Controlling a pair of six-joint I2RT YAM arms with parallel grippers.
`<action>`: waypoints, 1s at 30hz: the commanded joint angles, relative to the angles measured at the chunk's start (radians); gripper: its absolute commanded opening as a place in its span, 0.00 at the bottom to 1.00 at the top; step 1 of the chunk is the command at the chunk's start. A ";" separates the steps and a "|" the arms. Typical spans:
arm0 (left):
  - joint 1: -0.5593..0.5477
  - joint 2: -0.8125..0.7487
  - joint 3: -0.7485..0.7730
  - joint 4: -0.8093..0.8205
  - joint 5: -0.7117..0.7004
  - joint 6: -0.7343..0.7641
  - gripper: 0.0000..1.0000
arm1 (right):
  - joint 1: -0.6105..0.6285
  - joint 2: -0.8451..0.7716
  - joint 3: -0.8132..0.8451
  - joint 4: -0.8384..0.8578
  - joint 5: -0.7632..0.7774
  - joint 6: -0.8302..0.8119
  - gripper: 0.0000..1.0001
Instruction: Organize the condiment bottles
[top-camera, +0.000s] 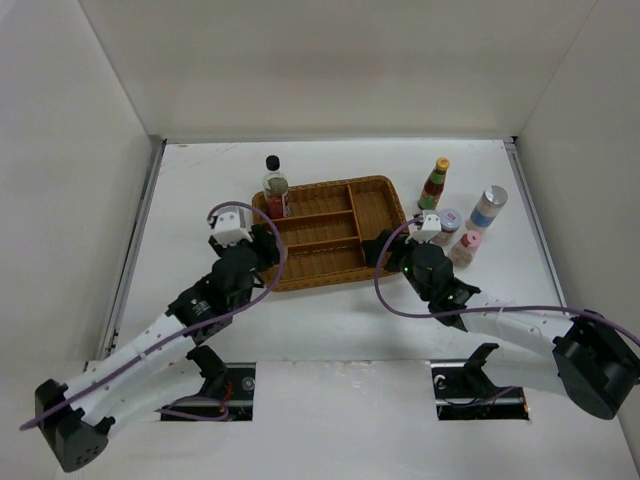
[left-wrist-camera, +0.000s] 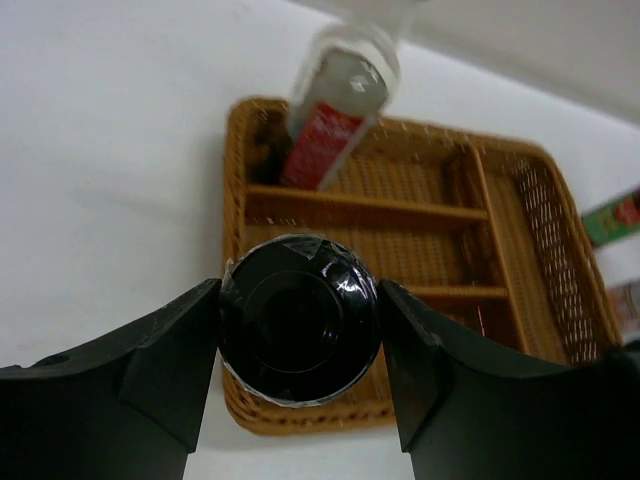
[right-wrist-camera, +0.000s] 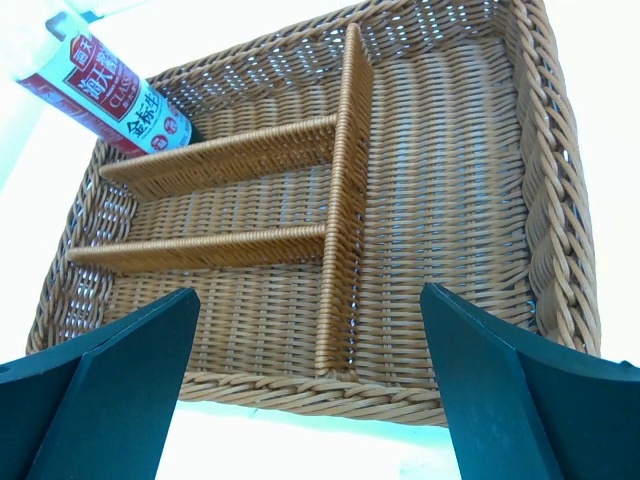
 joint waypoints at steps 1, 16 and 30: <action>-0.084 0.048 -0.013 0.055 -0.014 -0.020 0.28 | -0.008 -0.014 0.017 0.068 0.009 0.010 0.99; -0.121 0.312 -0.165 0.268 -0.017 0.049 0.39 | -0.014 -0.003 0.018 0.065 0.032 -0.010 0.98; -0.134 0.147 -0.204 0.285 -0.011 0.074 1.00 | -0.201 -0.120 0.269 -0.249 0.075 -0.029 0.38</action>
